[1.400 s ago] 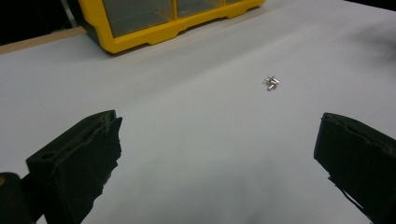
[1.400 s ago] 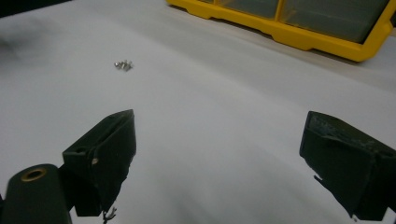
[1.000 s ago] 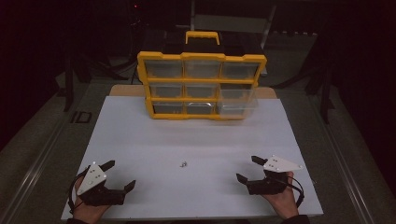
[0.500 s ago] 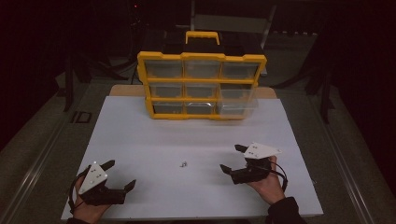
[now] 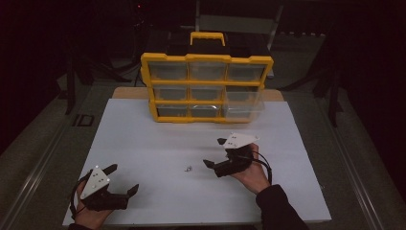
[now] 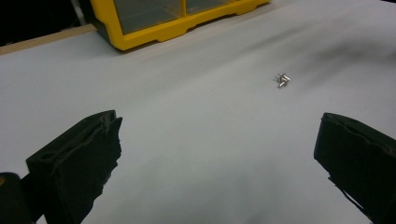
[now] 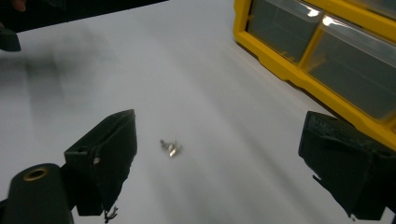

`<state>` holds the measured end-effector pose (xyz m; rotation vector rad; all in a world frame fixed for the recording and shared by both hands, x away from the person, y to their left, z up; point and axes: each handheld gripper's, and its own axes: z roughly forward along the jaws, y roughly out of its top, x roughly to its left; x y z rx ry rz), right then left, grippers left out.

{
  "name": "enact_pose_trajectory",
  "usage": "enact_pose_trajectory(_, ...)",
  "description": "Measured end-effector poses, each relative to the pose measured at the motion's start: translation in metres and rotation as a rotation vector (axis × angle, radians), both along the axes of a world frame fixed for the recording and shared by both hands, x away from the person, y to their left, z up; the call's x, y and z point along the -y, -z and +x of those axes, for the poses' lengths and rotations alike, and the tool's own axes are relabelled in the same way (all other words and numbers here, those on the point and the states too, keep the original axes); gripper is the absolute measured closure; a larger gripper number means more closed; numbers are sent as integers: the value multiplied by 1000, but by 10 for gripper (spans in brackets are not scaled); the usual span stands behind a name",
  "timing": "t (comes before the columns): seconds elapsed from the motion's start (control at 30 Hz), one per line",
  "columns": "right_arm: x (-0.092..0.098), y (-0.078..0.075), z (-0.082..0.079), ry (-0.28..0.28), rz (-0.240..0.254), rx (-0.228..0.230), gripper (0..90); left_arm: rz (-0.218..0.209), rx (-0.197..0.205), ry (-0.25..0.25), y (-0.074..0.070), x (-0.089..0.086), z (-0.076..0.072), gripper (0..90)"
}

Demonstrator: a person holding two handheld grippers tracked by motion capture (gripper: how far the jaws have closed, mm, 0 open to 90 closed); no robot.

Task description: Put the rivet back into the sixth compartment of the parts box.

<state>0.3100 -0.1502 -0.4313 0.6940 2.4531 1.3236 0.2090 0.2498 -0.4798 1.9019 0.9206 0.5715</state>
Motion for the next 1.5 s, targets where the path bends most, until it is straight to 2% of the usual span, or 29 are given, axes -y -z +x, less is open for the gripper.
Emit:
enact_pose_trajectory(0.23, -23, -3, 13, -33, -9, -20, 114, 2, -3, -2, 1, -1, 1, 13)
enact_pose_trajectory(0.3, -33, -2, 19, -47, -30, -33, 114, 2, -4, -3, 1, -2, 1, 13)
enact_pose_trajectory(0.47, -44, -2, 23, -67, -62, -56, 114, 3, -4, -1, 1, -1, 1, 13)
enact_pose_trajectory(0.53, -46, -2, 24, -71, -73, -57, 114, 3, -4, 0, 1, -1, 1, 13)
enact_pose_trajectory(0.7, -51, -4, 23, -100, -159, -52, 114, 4, -5, 1, 1, -1, 1, 13)
enact_pose_trajectory(0.87, -53, -4, 24, -121, -204, -55, 114, 6, -6, 2, 1, -1, 1, 13)
enact_pose_trajectory(1.0, -55, -3, 26, -139, -259, -65, 114, 3, -6, 2, 1, -1, 1, 13)
enact_pose_trajectory(1.03, -55, -3, 26, -139, -259, -65, 114, 4, -6, 2, 1, -1, 1, 13)
enact_pose_trajectory(1.07, -57, -3, 26, -150, -290, -75, 114, 4, -7, 4, 1, -1, 1, 13)
enact_pose_trajectory(1.2, -60, -3, 26, -167, -338, -90, 114, 3, -9, 5, 1, -1, 1, 13)
enact_pose_trajectory(1.5, -63, -4, 30, -190, -384, -98, 130, 7, -11, 8, 1, 0, 1, 13)
